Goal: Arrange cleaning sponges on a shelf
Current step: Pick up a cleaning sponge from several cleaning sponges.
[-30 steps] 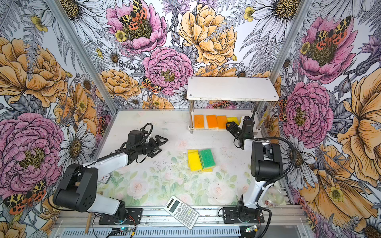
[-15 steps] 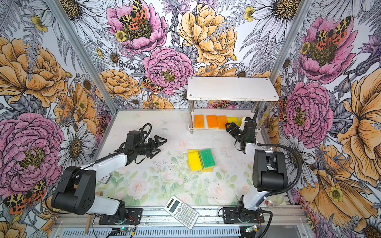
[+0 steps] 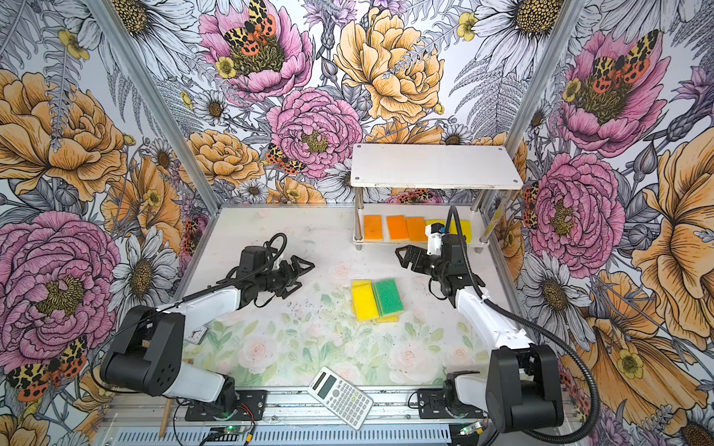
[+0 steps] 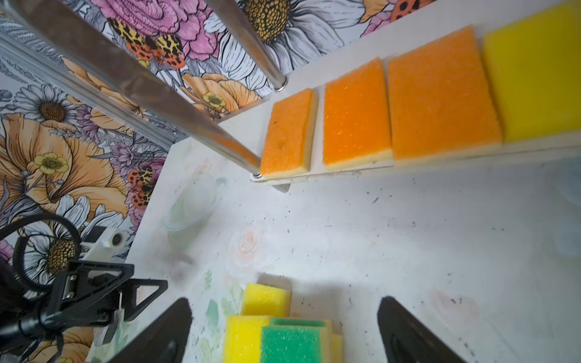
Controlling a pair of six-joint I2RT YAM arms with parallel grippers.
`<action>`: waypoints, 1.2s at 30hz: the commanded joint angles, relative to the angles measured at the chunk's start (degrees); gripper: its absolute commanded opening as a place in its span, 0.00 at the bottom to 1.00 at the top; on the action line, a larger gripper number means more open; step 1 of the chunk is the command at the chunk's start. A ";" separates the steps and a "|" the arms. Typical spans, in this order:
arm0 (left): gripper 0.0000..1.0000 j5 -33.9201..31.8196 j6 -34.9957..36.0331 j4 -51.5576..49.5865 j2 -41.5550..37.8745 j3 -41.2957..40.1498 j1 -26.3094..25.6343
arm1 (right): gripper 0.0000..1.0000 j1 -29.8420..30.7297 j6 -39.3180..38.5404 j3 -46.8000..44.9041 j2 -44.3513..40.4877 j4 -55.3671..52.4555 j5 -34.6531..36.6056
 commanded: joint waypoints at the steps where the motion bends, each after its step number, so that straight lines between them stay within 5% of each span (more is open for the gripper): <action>1: 0.99 -0.08 0.96 1.09 1.24 1.64 -1.09 | 0.96 4.57 -2.06 -2.15 -1.87 -6.68 2.22; 10: 0.99 0.10 0.77 1.49 3.51 3.21 -2.44 | 1.00 15.18 -1.62 -3.49 -1.73 -12.51 13.95; 36: 0.99 0.01 0.62 1.61 4.45 3.26 -2.91 | 0.99 19.96 -2.47 -0.55 8.57 -14.37 23.95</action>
